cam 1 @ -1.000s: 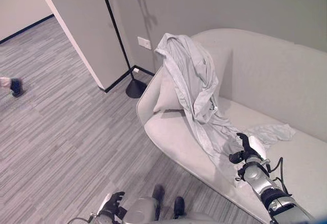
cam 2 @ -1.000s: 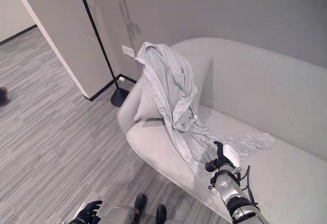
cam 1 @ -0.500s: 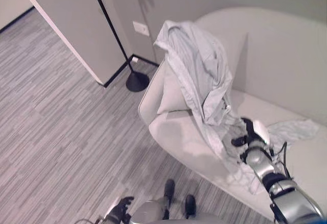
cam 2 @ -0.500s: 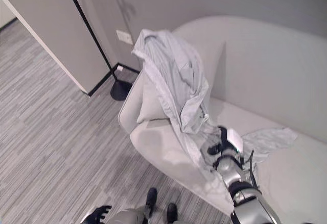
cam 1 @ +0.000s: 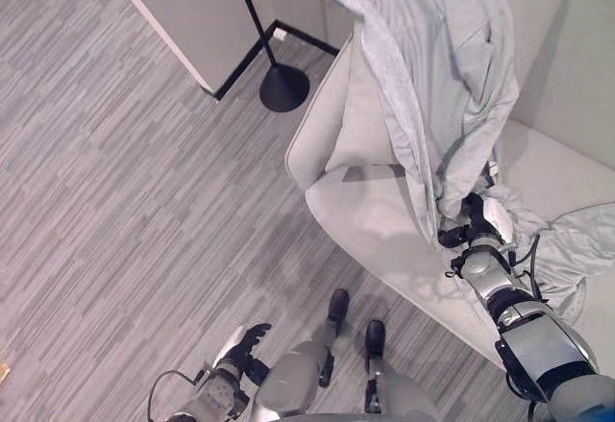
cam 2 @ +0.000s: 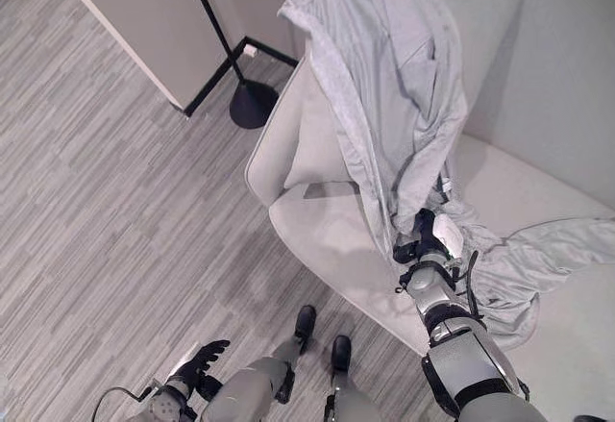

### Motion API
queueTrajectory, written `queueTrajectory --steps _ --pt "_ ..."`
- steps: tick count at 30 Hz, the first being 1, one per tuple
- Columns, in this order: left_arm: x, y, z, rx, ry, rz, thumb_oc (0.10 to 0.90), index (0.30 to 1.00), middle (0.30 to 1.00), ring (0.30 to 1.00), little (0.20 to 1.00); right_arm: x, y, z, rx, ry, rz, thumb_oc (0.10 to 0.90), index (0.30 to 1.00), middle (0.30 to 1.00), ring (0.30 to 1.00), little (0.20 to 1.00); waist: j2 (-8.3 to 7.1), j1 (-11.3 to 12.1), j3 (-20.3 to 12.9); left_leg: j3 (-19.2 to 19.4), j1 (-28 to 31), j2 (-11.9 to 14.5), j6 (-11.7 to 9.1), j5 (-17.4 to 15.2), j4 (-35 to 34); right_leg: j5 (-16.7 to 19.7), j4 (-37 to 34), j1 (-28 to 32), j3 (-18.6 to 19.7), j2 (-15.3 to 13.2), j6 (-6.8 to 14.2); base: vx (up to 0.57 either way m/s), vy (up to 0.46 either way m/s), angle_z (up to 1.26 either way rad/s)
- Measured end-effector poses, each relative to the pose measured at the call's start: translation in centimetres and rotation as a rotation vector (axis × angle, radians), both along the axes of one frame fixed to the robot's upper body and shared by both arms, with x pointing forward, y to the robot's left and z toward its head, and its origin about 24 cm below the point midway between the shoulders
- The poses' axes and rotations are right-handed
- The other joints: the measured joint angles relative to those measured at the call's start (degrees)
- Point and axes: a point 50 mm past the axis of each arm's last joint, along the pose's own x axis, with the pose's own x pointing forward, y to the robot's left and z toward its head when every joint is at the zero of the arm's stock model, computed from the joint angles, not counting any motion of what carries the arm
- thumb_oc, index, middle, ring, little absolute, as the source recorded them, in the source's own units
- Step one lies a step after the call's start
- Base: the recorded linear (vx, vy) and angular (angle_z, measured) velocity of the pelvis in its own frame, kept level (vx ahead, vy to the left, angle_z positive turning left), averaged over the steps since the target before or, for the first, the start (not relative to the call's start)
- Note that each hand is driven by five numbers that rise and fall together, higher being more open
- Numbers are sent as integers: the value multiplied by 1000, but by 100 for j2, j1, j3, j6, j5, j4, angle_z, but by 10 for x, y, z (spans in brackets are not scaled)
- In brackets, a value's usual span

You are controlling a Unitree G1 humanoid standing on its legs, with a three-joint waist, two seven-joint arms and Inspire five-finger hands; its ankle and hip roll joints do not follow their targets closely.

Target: Hang the clothes on the sofa on the clothes rack.

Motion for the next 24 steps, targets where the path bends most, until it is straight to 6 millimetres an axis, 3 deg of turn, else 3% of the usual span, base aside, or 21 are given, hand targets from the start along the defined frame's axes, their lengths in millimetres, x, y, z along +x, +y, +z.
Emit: queueTrajectory --steps 8,9,14,17,21,24 --pt "28 -10 18 -7 -139 -56 800 900 900 900 900 8 -1 13 -87 -50 -19 800 900 900 900 900 77 25 64 -78 -375 23 -60 107 0 14 -1 -362 -72 31 72 32 15 3" --pt "33 -11 21 -7 -159 -61 800 900 900 900 900 9 -1 14 -98 -39 -18 400 300 300 300 300 78 24 64 -87 -407 24 -72 116 0 23 -1 -390 -79 31 85 0 0 0" --pt "43 -15 26 -10 -197 -70 800 900 900 900 900 14 2 18 -138 -17 -14 400 300 300 300 300 73 -11 65 -102 -488 10 -132 70 -2 45 0 -467 -86 16 118 3 -3 -1" --pt "45 -15 26 -7 -199 -66 800 900 900 900 900 17 -2 25 -160 -12 -30 400 300 300 300 300 63 -30 64 -103 -510 5 -56 137 0 64 1 -487 -92 13 142 -5 -4 2" --pt "45 -17 25 -4 -198 -56 800 900 900 900 900 6 10 -1 -111 77 15 400 300 300 300 300 29 -17 84 -112 -366 -2 -48 145 2 73 1 -335 -119 15 115 -44 -48 6" --pt "43 -13 23 18 -187 -46 800 900 900 900 900 -7 31 -31 -44 154 68 400 300 300 300 300 -73 -69 141 -111 -127 0 -49 144 2 44 1 -84 -139 18 77 -37 -47 4"
